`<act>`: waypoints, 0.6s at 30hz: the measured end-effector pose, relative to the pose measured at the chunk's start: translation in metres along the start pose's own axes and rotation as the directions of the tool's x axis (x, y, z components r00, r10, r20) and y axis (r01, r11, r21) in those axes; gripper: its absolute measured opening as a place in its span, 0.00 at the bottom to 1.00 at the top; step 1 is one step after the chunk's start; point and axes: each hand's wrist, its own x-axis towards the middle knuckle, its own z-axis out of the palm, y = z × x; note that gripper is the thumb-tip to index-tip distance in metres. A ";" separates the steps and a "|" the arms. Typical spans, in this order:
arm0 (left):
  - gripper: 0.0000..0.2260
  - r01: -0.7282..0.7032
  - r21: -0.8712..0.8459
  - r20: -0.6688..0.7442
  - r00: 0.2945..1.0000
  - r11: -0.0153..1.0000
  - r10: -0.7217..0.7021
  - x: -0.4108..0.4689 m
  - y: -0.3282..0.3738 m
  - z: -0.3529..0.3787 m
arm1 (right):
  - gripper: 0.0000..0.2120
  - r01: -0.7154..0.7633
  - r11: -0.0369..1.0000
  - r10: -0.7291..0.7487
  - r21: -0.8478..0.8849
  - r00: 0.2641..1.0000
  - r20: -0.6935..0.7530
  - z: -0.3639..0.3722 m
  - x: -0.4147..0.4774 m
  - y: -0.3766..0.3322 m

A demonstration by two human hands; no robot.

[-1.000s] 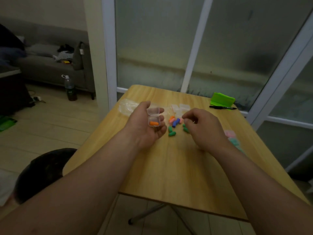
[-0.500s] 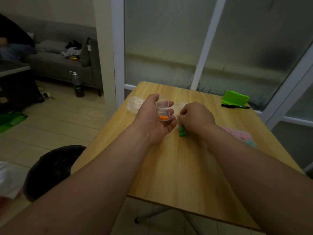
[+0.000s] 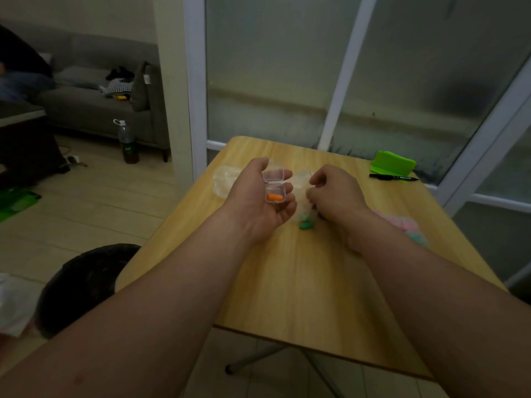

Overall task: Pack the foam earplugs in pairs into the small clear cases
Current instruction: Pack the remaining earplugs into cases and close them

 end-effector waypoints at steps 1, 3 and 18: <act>0.23 0.000 0.004 0.006 1.000 1.000 -0.001 -0.001 -0.001 0.001 | 0.09 -0.005 0.999 0.006 0.034 1.000 -0.019 -0.004 0.001 0.001; 0.23 0.006 0.019 0.015 1.000 1.000 -0.006 -0.002 -0.003 0.002 | 0.08 -0.006 0.998 0.009 0.057 0.998 -0.055 -0.011 0.001 0.005; 0.20 0.013 0.026 -0.035 0.999 1.000 -0.012 0.001 -0.009 0.005 | 0.02 -0.054 0.992 0.053 0.112 0.999 0.008 -0.011 -0.009 0.013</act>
